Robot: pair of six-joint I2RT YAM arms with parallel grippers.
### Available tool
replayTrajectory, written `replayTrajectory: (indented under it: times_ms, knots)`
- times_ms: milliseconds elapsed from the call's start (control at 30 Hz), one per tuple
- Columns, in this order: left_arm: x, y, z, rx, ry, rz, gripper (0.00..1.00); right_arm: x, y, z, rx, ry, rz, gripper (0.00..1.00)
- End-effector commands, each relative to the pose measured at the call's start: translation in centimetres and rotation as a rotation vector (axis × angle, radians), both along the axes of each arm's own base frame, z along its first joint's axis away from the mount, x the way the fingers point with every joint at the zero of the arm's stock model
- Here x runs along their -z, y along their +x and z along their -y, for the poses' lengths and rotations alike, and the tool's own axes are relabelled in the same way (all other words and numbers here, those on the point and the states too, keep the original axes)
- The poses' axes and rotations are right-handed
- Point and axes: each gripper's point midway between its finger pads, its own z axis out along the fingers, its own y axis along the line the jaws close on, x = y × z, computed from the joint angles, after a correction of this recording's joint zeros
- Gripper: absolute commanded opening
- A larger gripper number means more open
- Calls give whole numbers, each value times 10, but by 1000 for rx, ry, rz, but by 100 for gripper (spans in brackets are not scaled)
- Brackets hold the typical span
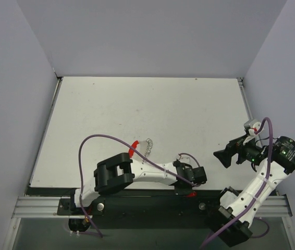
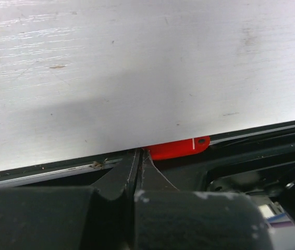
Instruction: Put the keys on the keyring
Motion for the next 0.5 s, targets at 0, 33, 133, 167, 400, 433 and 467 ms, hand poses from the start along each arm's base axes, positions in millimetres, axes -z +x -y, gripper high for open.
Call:
replayTrajectory:
  times_ms: [0, 33, 133, 167, 400, 433, 467]
  knots:
    - [33, 7, -15, -66, 23, -6, 0, -13, -19, -29, -24, 151, -70, 100]
    - [31, 7, -14, -64, 19, 5, 0, -13, -19, -29, -25, 151, -68, 100]
    - [7, 11, -5, -42, -9, 94, 0, -14, -19, -28, -22, 152, -70, 100]
    - [-5, 11, 5, -9, -43, 125, 0, -14, -18, -28, -20, 159, -75, 100]
    - [-64, 14, 23, 17, -176, 244, 0, -23, -15, -26, -6, 177, -79, 100]
    - [-70, 15, 23, 13, -186, 256, 0, -26, -15, -27, -3, 176, -73, 100]
    - [-81, 16, 23, 9, -210, 267, 0, -27, -15, -27, -2, 176, -70, 100]
